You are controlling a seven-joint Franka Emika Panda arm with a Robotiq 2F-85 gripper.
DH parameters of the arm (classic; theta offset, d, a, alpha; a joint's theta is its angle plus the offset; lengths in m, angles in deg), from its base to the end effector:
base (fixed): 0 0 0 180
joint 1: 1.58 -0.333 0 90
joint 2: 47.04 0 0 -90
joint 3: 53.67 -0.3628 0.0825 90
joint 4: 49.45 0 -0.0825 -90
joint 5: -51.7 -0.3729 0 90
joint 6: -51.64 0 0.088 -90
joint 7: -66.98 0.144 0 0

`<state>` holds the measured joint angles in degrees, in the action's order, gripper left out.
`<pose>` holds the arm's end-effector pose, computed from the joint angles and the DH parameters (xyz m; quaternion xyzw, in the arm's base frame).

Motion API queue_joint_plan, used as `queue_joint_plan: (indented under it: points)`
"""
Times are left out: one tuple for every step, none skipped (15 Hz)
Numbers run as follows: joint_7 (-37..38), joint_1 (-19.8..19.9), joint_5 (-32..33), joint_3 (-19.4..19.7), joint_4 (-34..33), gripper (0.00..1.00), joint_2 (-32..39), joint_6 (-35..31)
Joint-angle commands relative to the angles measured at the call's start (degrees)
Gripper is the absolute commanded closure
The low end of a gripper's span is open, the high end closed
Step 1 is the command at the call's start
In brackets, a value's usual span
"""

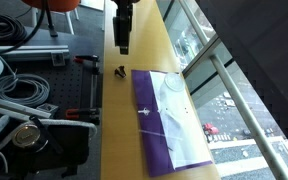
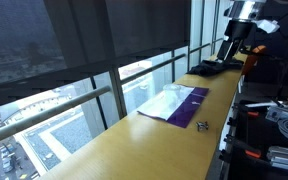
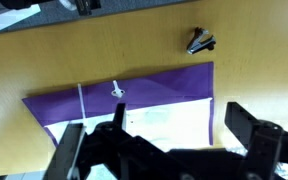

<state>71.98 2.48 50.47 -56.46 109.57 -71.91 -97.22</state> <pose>0.3689 -0.0089 0.3792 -0.9897 0.0636 -0.1279 0.0004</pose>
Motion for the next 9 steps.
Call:
queue_joint_plan:
  points:
    - [-1.59,2.52,2.47,2.94,-4.31,0.00,10.76,-8.96]
    - [-2.11,2.81,2.43,3.77,-5.50,0.00,13.37,-10.65]
    - [-2.81,2.86,2.12,4.59,-6.82,0.00,15.99,-12.08]
    - [-3.76,2.73,1.62,5.44,-8.43,0.00,18.75,-12.81]
    - [-4.78,2.49,1.03,6.24,-10.16,0.00,21.25,-12.98]
    - [-6.13,2.12,0.01,7.03,-12.28,0.00,23.77,-12.06]
    - [-6.76,2.25,-0.26,7.43,-14.13,0.00,26.01,-11.75]
    - [-7.48,2.42,-0.49,7.73,-15.99,0.00,28.05,-11.20]
    - [-7.85,2.80,-0.11,8.03,-18.18,0.00,30.59,-11.07]
